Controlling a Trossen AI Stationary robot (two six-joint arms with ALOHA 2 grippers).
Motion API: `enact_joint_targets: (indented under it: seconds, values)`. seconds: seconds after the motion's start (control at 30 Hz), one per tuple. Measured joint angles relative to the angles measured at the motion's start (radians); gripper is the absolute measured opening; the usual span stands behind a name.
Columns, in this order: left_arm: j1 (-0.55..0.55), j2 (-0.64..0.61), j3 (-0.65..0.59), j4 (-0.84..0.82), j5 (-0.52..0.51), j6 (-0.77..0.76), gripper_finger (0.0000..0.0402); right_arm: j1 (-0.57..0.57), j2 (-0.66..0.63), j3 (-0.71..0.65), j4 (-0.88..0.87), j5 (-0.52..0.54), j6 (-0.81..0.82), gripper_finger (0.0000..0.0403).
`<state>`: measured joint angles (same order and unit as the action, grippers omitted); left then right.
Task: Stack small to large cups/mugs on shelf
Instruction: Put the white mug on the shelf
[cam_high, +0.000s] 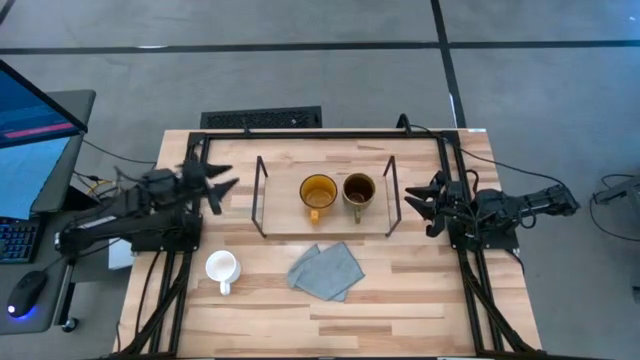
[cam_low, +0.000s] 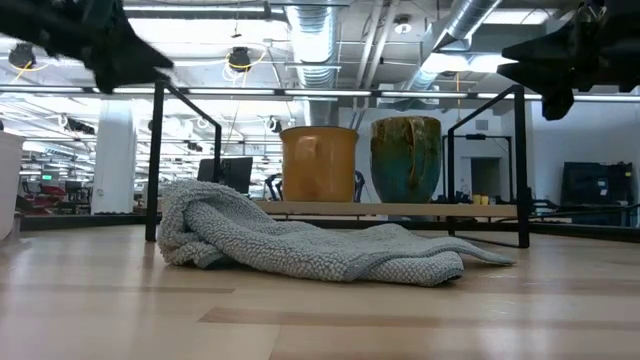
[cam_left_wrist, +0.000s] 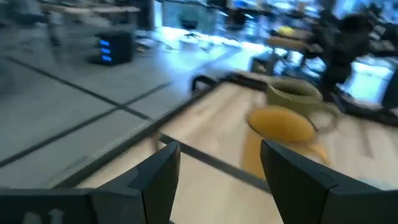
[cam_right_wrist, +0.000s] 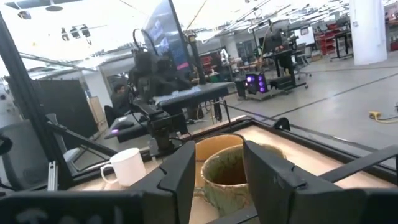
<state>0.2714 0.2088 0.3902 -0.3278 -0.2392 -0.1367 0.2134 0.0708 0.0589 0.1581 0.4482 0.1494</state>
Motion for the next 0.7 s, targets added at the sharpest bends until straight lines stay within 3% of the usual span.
enact_joint_targets:
  seconds: [0.1,0.23,0.47,0.7]
  values:
    - [0.001,-0.001,0.087,-0.139,-0.051,-0.032,0.0215,0.000,0.000,0.000,0.000,-0.001,0.000,0.0154]
    - [0.000,-0.001,0.196,-0.208,0.003,-0.003,0.0215,0.000,0.000,0.000,0.000,-0.001,0.000,0.0154]
    - [0.000,0.002,0.330,-0.298,0.289,-0.087,0.0215,0.000,0.000,0.000,-0.002,0.002,-0.001,0.0154]
    - [0.000,0.007,0.339,-0.335,0.461,-0.066,0.0215,0.000,0.000,0.000,-0.008,0.002,0.000,0.0154]
